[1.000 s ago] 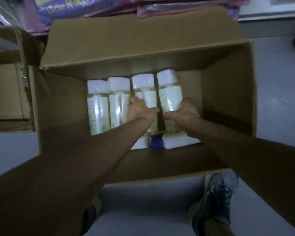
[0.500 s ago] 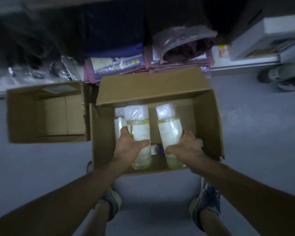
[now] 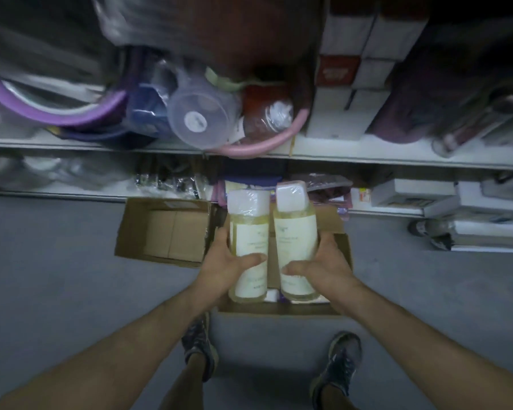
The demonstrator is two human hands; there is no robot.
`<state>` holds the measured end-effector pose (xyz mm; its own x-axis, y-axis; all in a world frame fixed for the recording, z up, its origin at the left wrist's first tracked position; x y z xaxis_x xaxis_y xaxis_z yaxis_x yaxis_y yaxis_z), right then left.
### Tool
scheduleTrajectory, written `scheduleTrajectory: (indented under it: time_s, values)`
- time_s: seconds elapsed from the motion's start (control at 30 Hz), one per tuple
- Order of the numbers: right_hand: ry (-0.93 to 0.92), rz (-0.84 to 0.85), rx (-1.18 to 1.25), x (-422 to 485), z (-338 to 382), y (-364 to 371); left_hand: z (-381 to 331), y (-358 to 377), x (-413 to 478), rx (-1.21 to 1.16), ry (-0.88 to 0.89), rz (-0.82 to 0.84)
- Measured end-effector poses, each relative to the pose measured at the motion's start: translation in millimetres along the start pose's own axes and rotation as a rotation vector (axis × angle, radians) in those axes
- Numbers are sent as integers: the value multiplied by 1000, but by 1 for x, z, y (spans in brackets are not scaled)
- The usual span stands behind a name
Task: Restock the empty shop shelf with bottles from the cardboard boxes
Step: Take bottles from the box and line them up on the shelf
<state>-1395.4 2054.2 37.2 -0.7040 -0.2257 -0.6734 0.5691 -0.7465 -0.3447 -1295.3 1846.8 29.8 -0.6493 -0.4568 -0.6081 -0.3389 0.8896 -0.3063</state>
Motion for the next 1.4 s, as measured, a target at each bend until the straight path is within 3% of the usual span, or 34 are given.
scheduleTrajectory:
  time_s: [0.27, 0.63, 1.07, 1.4]
  values:
    - [-269, 173, -52, -136, 156, -20, -102, -110, -138, -267, 155, -143]
    - [-680, 401, -77, -294, 403, 22, -236, -314, -287, -439, 457, -429]
    - [-988, 186, 197, -424, 653, 101, -410, -579, -351, -380, 842, -475]
    - [-1035, -28, 286, -435, 739, 66, -504, -625, -329, -282, 952, -313]
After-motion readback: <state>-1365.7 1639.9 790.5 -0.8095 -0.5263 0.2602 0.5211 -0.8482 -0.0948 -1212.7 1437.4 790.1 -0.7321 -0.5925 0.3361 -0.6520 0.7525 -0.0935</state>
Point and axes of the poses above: each hand's wrist, its own x-axis towards the middle knuckle, its own y-axis out of the palm, z = x × y, the point moved 4 cm from there along x, towards the middle knuckle, and after that the axes turned 1 degree about -z, right-handed, at the moved point
